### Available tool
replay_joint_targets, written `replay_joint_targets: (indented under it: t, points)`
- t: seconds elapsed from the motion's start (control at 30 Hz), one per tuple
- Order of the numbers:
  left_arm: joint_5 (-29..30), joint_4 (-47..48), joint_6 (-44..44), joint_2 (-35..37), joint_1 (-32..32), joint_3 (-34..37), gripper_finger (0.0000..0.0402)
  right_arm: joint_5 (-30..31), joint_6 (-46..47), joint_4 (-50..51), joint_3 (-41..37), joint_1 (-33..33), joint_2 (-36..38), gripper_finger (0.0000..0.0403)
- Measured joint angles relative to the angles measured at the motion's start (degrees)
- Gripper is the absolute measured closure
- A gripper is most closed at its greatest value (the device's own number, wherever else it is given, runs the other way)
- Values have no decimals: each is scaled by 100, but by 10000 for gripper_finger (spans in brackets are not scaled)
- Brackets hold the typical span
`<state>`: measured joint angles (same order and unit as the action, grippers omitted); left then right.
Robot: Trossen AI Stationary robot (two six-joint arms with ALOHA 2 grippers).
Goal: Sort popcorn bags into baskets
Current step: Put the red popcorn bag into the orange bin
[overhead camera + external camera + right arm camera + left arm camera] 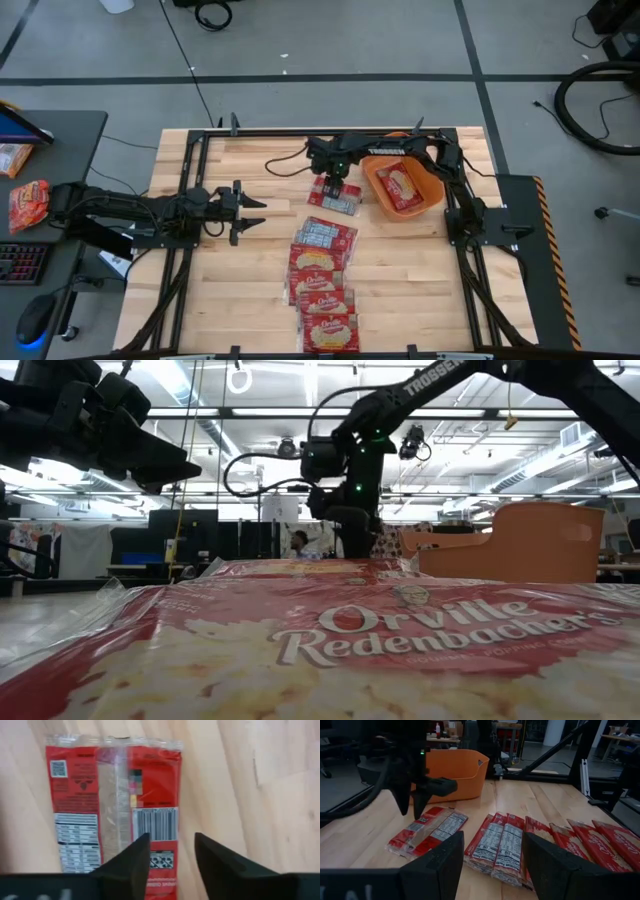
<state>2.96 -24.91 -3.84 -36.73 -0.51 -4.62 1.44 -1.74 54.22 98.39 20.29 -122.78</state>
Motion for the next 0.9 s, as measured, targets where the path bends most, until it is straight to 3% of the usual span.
replay_joint_targets:
  t: [0.2, 0.4, 0.57, 0.8, 0.9]
  points:
    - [0, 4, 2, 0, -1, -1, 196, -127, -164, -218, 2, 109, -282, 194]
    - [0, 41, 6, 0, -2, -2, 196, -170, -282, -128, 34, 81, -471, 207]
    - [2, 58, 11, -1, 0, -2, 196, -191, -309, -77, 28, 41, -509, 259]
    - [1, 59, 9, 0, 0, -2, 196, -224, -464, -36, 20, 8, -525, 378]
    - [0, 59, 9, 0, 0, -2, 196, -252, -466, -34, 18, 14, -527, 394]
